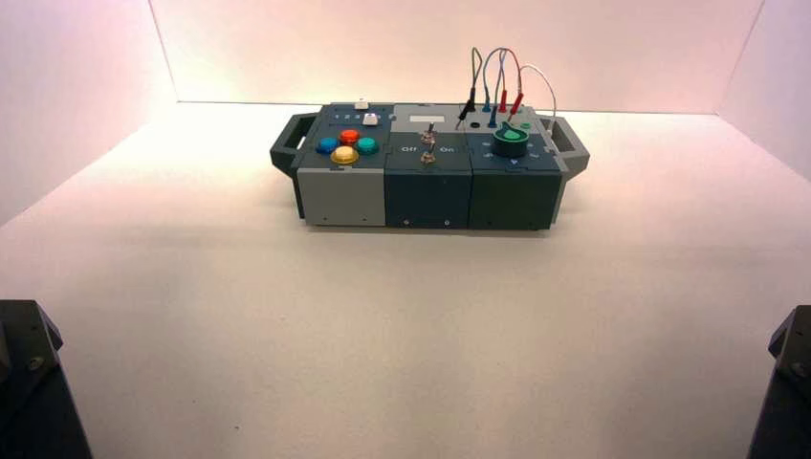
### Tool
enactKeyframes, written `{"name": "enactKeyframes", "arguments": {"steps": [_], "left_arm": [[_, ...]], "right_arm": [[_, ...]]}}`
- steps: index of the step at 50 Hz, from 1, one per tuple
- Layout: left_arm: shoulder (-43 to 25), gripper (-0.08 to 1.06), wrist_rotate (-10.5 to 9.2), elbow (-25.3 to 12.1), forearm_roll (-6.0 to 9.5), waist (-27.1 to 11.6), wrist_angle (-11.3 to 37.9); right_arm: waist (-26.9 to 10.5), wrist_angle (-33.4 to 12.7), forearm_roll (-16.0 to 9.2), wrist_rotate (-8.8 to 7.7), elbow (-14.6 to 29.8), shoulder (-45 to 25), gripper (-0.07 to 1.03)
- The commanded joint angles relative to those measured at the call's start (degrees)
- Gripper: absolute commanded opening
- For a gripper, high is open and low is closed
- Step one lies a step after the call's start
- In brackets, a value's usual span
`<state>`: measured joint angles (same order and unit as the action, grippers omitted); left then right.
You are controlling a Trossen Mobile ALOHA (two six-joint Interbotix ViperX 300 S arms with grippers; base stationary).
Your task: Pull the blue wire.
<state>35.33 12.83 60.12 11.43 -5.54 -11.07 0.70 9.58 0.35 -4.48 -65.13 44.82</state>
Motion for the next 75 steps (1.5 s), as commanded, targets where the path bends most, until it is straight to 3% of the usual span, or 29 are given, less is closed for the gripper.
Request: {"name": "enactKeyframes", "arguments": {"steps": [1, 19, 29, 37, 43, 52, 63, 68, 75], "left_arm": [[0.35, -0.03, 0.26, -1.41, -0.09, 0.26, -0.62], [0.26, -0.03, 0.18, -1.32, -0.09, -0.26, -0.53], [0.18, -0.03, 0.18, -3.43, -0.09, -2.72, 5.63], [-1.58, -0.03, 0.26, -6.06, -0.09, -3.78, 12.30], [-3.60, -0.03, 0.26, -7.73, -0.09, -4.31, 16.08], [-5.19, -0.03, 0.00, -9.84, 0.09, -5.98, 21.62], [-5.45, -0.03, 0.00, -12.04, 0.44, -7.73, 27.51], [-5.54, -0.03, 0.09, -12.48, 0.53, -9.58, 29.53], [-6.15, -0.03, 0.35, -14.41, 0.53, -11.60, 32.87]], "right_arm": [[0.35, 0.44, 0.00, -0.18, 0.97, 0.00, -0.02], [0.35, -0.26, 0.09, -0.18, 1.05, 0.00, -0.02], [-0.70, -4.57, -0.26, 0.53, 2.46, 0.00, -0.02], [-2.81, -11.95, -0.35, 0.88, 5.98, -0.88, -0.02], [-5.19, -21.01, -0.35, 0.70, 10.63, -2.37, -0.02], [-7.73, -28.74, -0.53, 0.70, 14.59, -5.98, -0.02], [-9.58, -37.71, -3.87, 0.70, 19.69, -9.32, -0.02], [-11.16, -44.56, -4.48, 0.00, 24.26, -12.04, -0.02], [-13.01, -50.62, -4.57, -1.32, 29.00, -15.91, -0.02]]}}
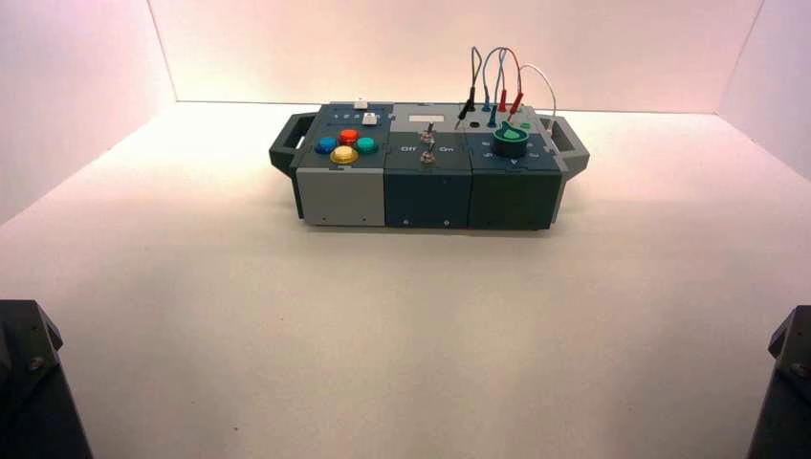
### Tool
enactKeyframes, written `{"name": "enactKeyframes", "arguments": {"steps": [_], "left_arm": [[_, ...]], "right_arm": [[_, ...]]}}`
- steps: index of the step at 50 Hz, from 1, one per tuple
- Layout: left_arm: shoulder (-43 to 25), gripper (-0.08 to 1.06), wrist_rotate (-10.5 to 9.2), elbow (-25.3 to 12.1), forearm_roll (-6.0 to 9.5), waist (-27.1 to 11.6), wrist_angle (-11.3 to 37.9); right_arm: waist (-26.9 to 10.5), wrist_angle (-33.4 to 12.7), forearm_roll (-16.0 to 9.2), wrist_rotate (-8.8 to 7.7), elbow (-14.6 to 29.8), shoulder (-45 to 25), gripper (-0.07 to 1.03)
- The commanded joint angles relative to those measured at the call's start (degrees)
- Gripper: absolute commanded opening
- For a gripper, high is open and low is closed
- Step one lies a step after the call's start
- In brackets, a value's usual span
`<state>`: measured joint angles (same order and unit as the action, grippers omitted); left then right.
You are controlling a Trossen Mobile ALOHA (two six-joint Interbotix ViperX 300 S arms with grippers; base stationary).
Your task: Pull the blue wire.
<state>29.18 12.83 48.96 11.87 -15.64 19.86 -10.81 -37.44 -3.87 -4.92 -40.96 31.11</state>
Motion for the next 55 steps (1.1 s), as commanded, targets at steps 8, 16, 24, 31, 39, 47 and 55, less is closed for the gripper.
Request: {"name": "enactKeyframes", "arguments": {"steps": [8, 16, 24, 31, 39, 47, 55], "left_arm": [[0.79, -0.03, 0.62, -4.83, -0.09, -2.37, 4.92], [-0.35, -0.03, 2.99, -5.01, -0.18, -2.37, 5.71], [-0.97, -0.03, 3.34, -5.19, -0.09, -2.37, 6.33], [-1.05, -0.03, 3.34, -5.10, 0.00, -2.37, 6.42], [-1.05, -0.03, 3.34, -4.92, 0.09, -2.37, 6.42], [-1.05, -0.03, 3.34, -4.83, 0.09, -2.37, 6.33], [-1.05, -0.03, 3.34, -4.83, 0.09, -2.46, 6.06]], "right_arm": [[-6.42, -9.40, -0.88, -1.93, 9.93, -8.26, -0.01], [-9.14, -11.95, -2.29, -1.76, 12.48, -11.78, 0.25], [-9.49, -11.87, -2.02, -2.02, 13.54, -15.21, 0.34], [-9.67, -11.69, -1.32, -3.16, 14.68, -19.34, 0.34], [-10.02, -11.69, -1.32, -3.60, 17.31, -25.49, 0.47], [-10.46, -12.13, -1.23, -3.69, 20.21, -30.15, 0.57], [-10.55, -12.39, -1.23, -3.60, 22.15, -33.13, 0.57]]}}
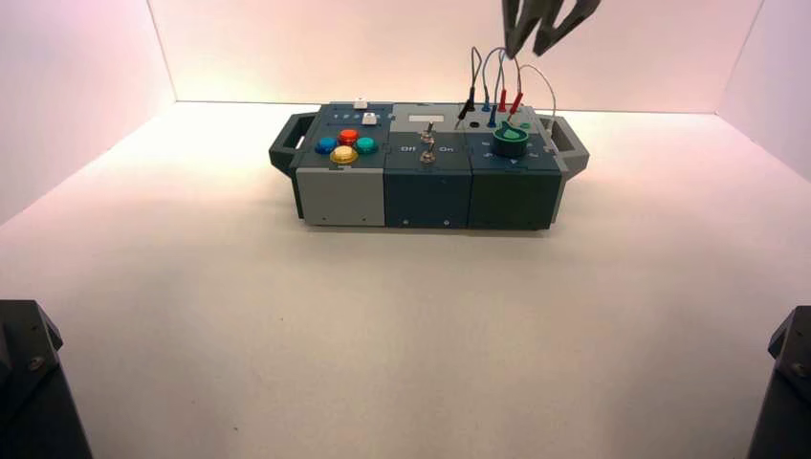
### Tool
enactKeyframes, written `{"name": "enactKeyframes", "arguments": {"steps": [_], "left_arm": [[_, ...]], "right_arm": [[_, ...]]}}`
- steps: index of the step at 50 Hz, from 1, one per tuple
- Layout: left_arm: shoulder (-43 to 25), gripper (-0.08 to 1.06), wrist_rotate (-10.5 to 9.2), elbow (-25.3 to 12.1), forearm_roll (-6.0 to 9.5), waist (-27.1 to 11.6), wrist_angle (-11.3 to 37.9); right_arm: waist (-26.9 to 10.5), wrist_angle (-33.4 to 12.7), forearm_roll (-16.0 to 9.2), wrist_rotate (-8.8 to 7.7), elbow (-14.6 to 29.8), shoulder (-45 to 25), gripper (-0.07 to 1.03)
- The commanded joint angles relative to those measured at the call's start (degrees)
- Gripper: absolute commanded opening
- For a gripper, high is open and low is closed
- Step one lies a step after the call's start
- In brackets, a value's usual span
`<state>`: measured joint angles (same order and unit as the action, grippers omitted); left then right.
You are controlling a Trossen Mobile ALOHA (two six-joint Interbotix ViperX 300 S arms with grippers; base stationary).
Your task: Pull the blue wire.
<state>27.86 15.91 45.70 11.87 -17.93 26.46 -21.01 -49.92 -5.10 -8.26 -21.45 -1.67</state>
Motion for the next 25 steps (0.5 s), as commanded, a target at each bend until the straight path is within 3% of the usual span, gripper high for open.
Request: {"name": "enactKeyframes", "arguments": {"steps": [1, 11, 21, 25], "left_arm": [[0.26, -0.03, 0.26, -1.58, 0.09, -0.18, -0.62], [0.70, -0.03, 0.70, -1.93, 0.09, -0.44, -0.53], [0.70, -0.03, 4.39, -2.55, 0.09, -1.93, 2.29], [0.44, -0.03, 4.75, -3.16, 0.09, -2.55, 3.69]], "right_arm": [[-0.44, 0.18, 0.00, -0.26, 2.72, -0.53, 0.57], [-0.35, 0.70, 0.62, -0.09, 4.83, -3.96, 0.57], [-0.35, 0.79, 0.70, 0.18, 7.21, -7.65, 0.57], [-0.35, 0.79, 0.70, 0.26, 7.82, -8.61, 0.57]]}}
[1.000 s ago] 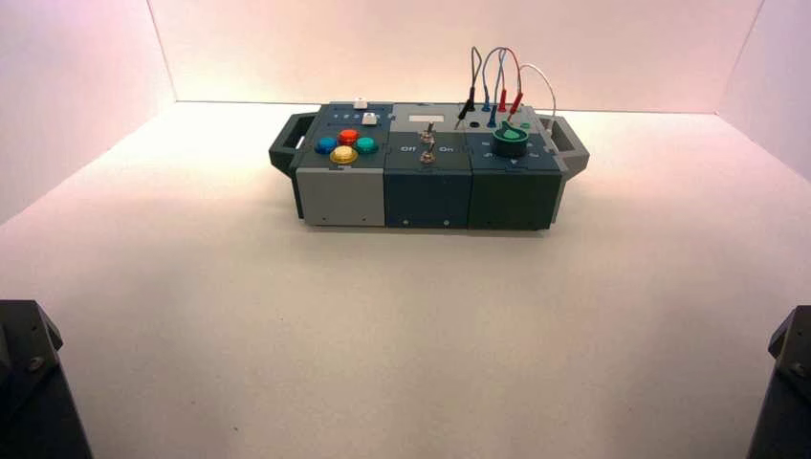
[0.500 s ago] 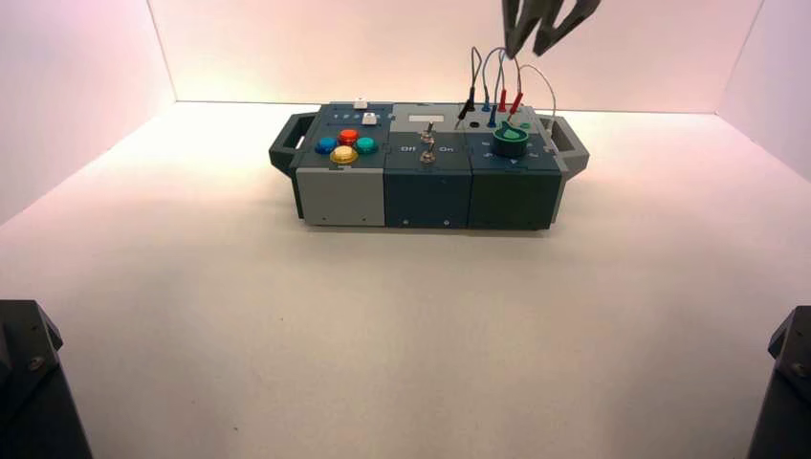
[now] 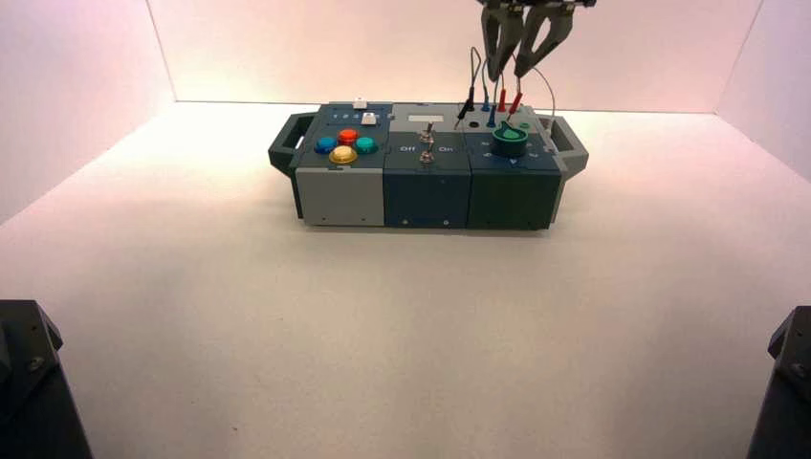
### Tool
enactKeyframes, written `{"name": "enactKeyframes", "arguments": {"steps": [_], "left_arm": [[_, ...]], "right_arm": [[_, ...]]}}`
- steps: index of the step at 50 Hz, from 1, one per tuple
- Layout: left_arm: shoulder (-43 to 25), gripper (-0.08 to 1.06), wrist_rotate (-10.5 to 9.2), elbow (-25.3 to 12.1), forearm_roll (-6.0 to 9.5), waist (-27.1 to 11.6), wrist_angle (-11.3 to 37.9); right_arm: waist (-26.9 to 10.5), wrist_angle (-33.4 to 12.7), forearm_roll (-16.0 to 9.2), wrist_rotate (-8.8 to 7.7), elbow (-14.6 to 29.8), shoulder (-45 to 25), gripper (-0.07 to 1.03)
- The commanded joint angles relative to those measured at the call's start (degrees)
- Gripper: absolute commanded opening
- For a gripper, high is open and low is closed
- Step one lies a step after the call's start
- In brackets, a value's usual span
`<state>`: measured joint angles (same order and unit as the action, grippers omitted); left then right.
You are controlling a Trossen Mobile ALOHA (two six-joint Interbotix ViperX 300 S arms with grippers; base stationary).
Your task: Pull the blue wire.
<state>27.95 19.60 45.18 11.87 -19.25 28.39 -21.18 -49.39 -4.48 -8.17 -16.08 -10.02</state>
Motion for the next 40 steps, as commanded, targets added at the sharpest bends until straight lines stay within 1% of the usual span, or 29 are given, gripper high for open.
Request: {"name": "enactKeyframes", "arguments": {"steps": [1, 4, 9, 15, 20, 30, 40], "left_arm": [[0.26, -0.03, 1.05, -2.72, 0.09, -1.32, 2.02], [-0.09, -0.03, 1.05, -3.34, 0.18, -1.76, 2.99], [-0.62, -0.03, 1.05, -3.52, 0.53, -2.11, 3.16], [-0.70, -0.03, 1.05, -3.52, 1.23, -2.46, 3.16], [-0.79, -0.03, 1.05, -3.52, 1.23, -2.55, 3.16], [-0.70, -0.03, 1.05, -3.52, 1.23, -2.46, 3.16], [-0.53, -0.03, 1.05, -3.52, 1.23, -2.46, 3.16]], "right_arm": [[-0.18, 0.18, 0.18, 0.26, 2.64, -0.53, 0.57], [-0.18, 0.18, 0.18, 0.35, 3.16, -1.32, 0.57], [-0.18, 0.09, 0.09, 0.35, 3.87, -2.37, 0.57], [-0.18, 0.09, 0.18, 0.53, 4.48, -3.43, 0.53], [-0.18, 0.00, 0.53, 0.70, 4.92, -4.31, 0.53], [0.00, -0.62, 2.37, 1.05, 5.98, -5.45, 0.53], [0.00, -0.53, 2.37, 1.14, 6.77, -7.03, 0.53]]}}
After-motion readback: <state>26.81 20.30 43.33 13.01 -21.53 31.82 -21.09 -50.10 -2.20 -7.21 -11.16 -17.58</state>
